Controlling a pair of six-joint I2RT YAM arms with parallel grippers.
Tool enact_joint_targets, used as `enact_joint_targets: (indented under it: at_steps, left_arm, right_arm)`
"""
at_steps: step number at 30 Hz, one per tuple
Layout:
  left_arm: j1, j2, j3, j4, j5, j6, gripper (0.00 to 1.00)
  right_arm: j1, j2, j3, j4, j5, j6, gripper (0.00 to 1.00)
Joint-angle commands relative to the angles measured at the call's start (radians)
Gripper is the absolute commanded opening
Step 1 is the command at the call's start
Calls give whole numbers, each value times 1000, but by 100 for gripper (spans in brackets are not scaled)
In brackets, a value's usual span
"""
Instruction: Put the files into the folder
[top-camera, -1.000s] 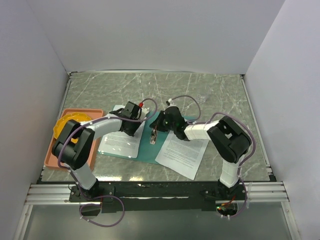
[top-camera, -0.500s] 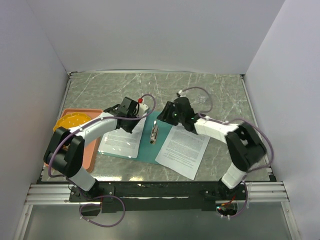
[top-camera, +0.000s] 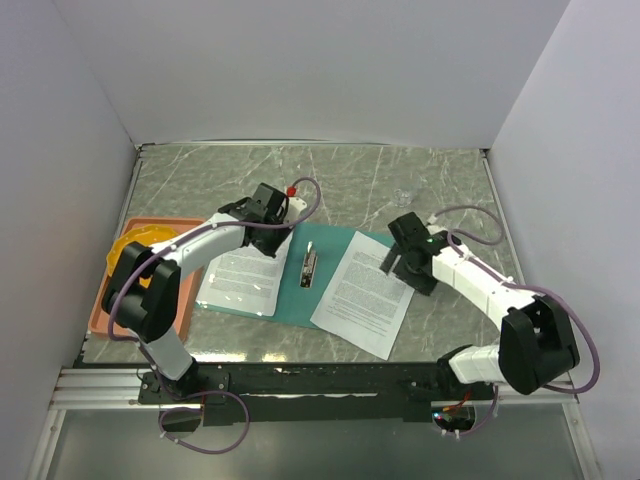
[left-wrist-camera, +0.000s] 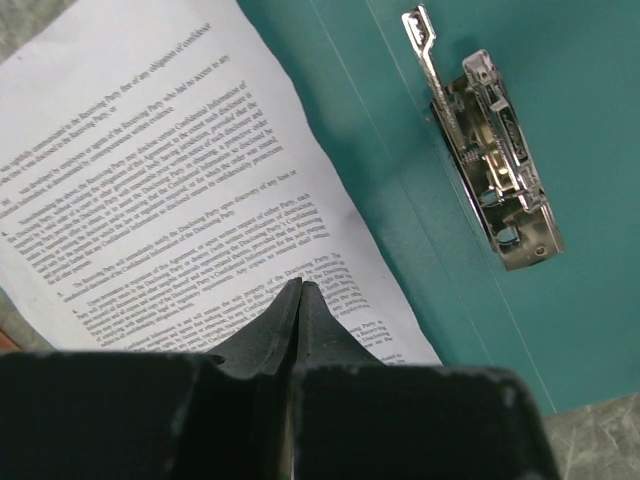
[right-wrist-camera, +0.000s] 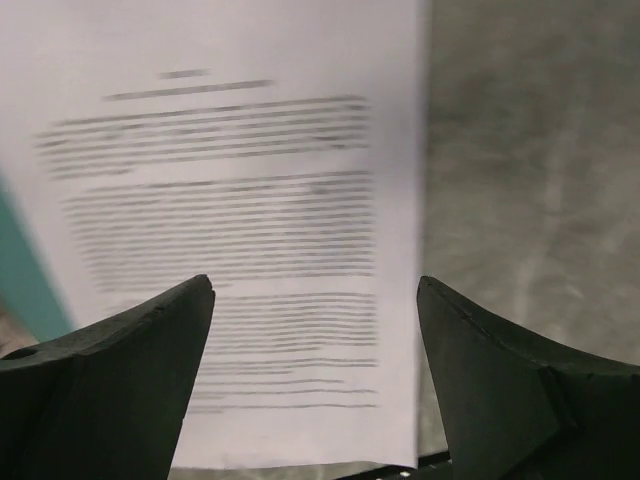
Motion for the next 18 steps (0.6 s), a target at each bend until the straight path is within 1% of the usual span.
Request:
enact_joint_targets:
  at_steps: [1,5,7,13,18]
  left_arm:
    - [-14,-2,50,-19,24,-14,4]
    - [-14,-13,38,-19,18,-14,4]
    - [-15,-14,35,-19,22,-14,4]
    - [-15,-19,36,-22,21,-14,4]
    - [-15,-27,24,-19,16,-11,4]
  right_arm:
    - [-82,24,-3,-146,64,62,91]
    - [-112,81,18,-165,78,60,92]
    - [-122,113,7,-136,75,56,91]
    - [-128,194,-2,-32,-5,74,89]
    - [-122,217,-32,73,-66,80,85]
